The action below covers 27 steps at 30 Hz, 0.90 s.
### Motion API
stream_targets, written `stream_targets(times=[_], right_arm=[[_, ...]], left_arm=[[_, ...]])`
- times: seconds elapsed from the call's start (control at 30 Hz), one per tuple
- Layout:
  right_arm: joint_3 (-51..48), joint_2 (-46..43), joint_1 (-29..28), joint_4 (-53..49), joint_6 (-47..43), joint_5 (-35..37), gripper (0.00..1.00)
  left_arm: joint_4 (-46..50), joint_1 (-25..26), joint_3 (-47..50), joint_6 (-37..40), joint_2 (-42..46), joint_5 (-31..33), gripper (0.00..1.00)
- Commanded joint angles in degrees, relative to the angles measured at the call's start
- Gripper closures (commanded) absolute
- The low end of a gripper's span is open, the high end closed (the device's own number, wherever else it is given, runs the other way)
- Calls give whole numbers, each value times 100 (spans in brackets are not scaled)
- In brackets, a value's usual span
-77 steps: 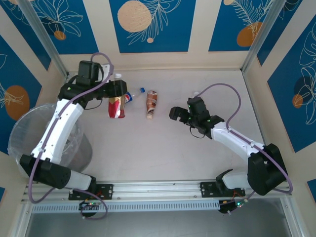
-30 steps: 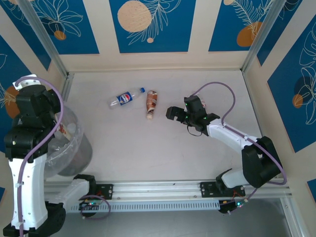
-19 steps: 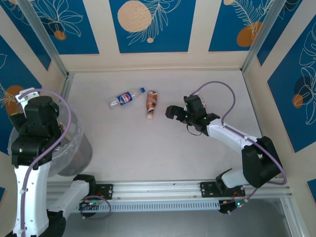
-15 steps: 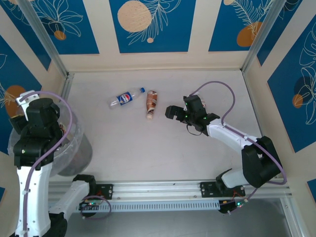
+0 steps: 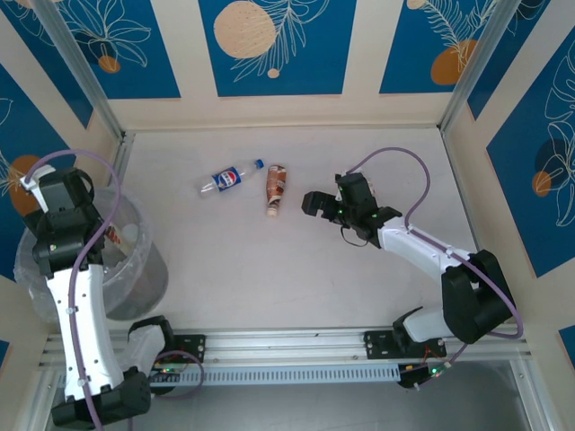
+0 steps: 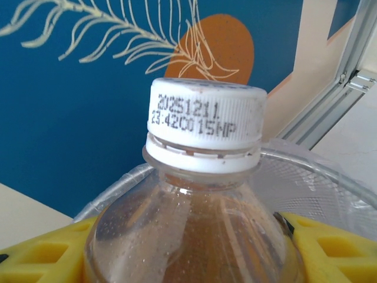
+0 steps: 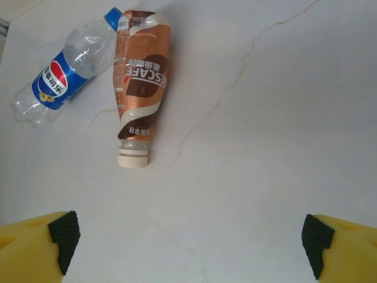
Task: Put the plastic bottles in the bin
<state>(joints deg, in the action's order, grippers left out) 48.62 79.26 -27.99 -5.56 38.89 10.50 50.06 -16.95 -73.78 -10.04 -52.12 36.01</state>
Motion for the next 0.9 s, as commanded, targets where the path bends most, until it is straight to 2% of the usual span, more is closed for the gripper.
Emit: stream_targets(times=[0.0,0.1,0.23,0.27,0.47,0.87], right_arm=[[-18,-78,37,23,-158,31,1],[-10,-60,48,29,-196,43,1],[-18,-54,57,19,-171,33,1],[-13,-53,57,0,-163,24,1],[-19,-80,54,-46,-123,51,1],[159,43,57,-186,-125,90,1]], left_arm=[[-194,-323,70,-350,-18,-412,42],[-242,-538,181,-494,-46,-426,39],[64,-564,188,-827,-115,-128,5],[98,-565,175,-881,-109,-133,1],[437,-568,-251,-1025,-180,-239,1],[413,-491,-382,-1210,-185,-1490,1]])
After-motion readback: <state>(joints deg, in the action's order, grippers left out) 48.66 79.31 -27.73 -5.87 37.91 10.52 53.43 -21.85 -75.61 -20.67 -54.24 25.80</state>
